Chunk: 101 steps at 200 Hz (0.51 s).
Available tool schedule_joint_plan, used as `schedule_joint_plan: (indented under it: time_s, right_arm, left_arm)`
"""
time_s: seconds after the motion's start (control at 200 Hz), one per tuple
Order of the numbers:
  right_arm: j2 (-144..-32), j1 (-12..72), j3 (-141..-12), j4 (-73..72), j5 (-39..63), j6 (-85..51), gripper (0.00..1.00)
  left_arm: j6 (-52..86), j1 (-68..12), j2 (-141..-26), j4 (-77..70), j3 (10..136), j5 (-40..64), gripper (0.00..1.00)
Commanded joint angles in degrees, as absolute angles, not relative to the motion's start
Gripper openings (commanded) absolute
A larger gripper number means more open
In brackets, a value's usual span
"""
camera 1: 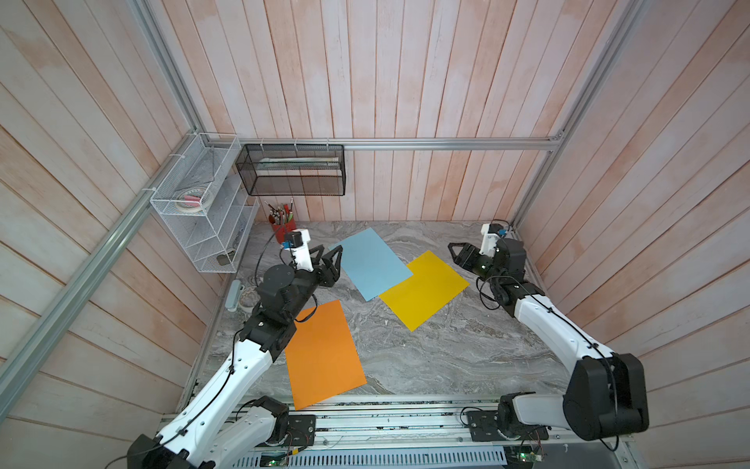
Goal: Fold the rectangular paper in half along the long edge
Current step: Adjust the paper at the center of the board.
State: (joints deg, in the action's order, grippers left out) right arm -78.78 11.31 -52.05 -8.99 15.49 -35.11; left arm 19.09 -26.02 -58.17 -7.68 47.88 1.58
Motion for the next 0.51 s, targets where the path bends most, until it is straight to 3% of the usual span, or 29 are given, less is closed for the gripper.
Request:
schedule_joint_plan:
  time_s: [0.0, 0.1, 0.18, 0.375, 0.5]
  right_arm:
    - [-82.2, 15.1, -53.3, -5.2, 9.9, -32.5, 0.48]
    - [-85.8, 16.3, -52.9, -5.1, 10.6, -33.4, 0.33]
    - [-88.0, 16.9, -51.6, -6.5, 11.8, -34.3, 0.19]
    - [-94.2, 19.9, -52.5, -6.4, 12.3, -35.2, 0.08]
    - [-98.8, 21.8, -54.4, -4.3, 13.3, -36.2, 0.04]
  left_arm:
    - [17.8, -30.4, -62.0, -5.5, 50.4, -2.6, 0.46]
    - [18.8, -32.6, -65.8, -5.6, 50.7, -2.7, 0.36]
    - [20.3, -33.2, -67.9, -6.6, 50.3, -2.2, 0.21]
    - [23.3, -33.6, -70.4, -8.7, 49.3, -0.1, 0.00]
    - [24.3, -33.7, -73.2, -7.3, 50.0, 1.5, 0.00]
